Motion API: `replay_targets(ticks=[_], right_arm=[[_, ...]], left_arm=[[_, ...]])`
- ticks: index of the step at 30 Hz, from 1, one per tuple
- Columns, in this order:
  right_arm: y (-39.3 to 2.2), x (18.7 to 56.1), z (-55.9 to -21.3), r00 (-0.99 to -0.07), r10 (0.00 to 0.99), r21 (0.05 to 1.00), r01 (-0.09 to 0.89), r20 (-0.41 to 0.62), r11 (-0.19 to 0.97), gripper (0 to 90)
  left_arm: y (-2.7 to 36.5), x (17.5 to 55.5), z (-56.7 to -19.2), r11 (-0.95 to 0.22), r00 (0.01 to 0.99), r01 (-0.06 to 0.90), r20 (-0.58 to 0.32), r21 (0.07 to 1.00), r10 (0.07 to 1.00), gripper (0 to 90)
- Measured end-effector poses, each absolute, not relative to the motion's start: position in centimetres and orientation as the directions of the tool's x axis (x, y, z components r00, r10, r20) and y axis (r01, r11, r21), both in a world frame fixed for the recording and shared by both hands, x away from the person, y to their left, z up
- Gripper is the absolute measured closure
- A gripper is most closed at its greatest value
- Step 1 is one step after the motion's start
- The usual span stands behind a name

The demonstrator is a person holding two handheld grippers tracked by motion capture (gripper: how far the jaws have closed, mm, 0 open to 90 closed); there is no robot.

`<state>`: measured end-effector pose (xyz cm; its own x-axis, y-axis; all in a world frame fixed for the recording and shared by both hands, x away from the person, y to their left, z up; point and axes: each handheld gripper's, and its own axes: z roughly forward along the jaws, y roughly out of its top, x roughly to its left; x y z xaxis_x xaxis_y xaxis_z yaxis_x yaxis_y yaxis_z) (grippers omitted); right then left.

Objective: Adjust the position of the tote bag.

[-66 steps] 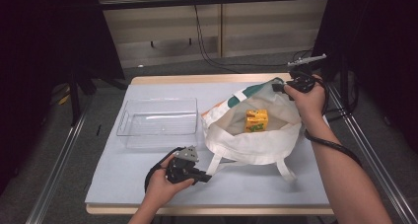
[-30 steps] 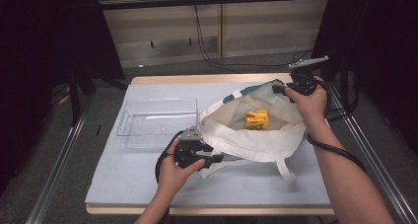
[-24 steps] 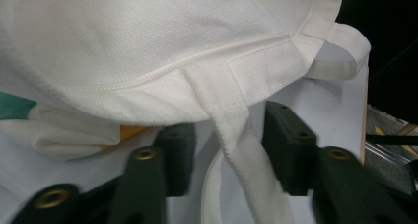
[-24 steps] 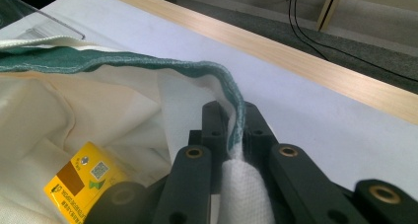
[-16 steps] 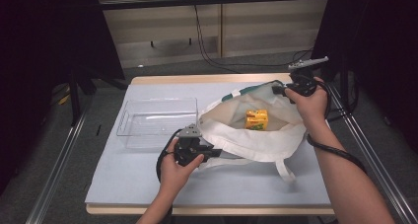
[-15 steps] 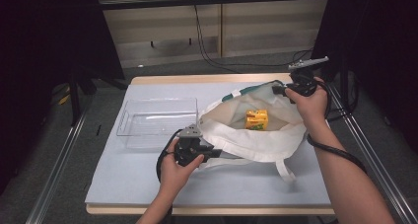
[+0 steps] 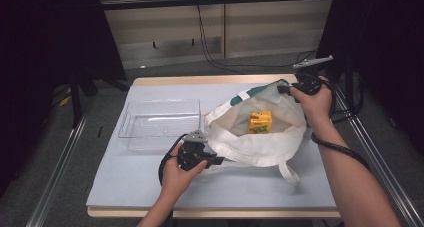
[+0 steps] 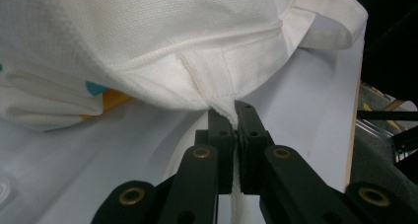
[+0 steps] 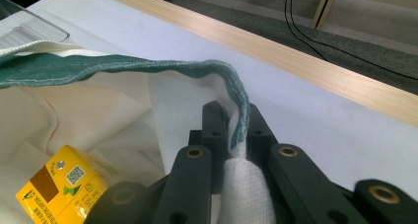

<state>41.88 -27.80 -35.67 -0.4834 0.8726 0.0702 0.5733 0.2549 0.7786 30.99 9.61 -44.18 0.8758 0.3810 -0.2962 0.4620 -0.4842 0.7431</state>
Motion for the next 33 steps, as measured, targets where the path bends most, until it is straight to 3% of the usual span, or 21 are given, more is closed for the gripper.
replay_targets(ticks=[7, 11, 18, 33], right_arm=[[-27.6, 41.5, -35.7, -0.485, 0.871, 0.785, 0.567, 0.074, 0.249, 79.9], [-27.8, 40.6, -35.3, -0.469, 0.881, 0.790, 0.562, 0.059, 0.246, 66.7], [-27.9, 39.5, -35.0, -0.472, 0.880, 0.786, 0.562, 0.049, 0.258, 53.6], [-28.2, 37.5, -34.6, -0.512, 0.858, 0.794, 0.540, 0.049, 0.278, 41.2]], left_arm=[[9.6, 31.0, -43.8, -0.468, 0.881, 0.446, -0.285, 0.763, 0.377, 87.6], [9.6, 30.9, -43.6, -0.467, 0.883, 0.442, -0.281, 0.765, 0.376, 87.6], [9.4, 30.8, -43.4, -0.460, 0.883, 0.439, -0.278, 0.772, 0.378, 87.6], [9.4, 30.8, -43.4, -0.464, 0.884, 0.434, -0.266, 0.772, 0.385, 87.6]])
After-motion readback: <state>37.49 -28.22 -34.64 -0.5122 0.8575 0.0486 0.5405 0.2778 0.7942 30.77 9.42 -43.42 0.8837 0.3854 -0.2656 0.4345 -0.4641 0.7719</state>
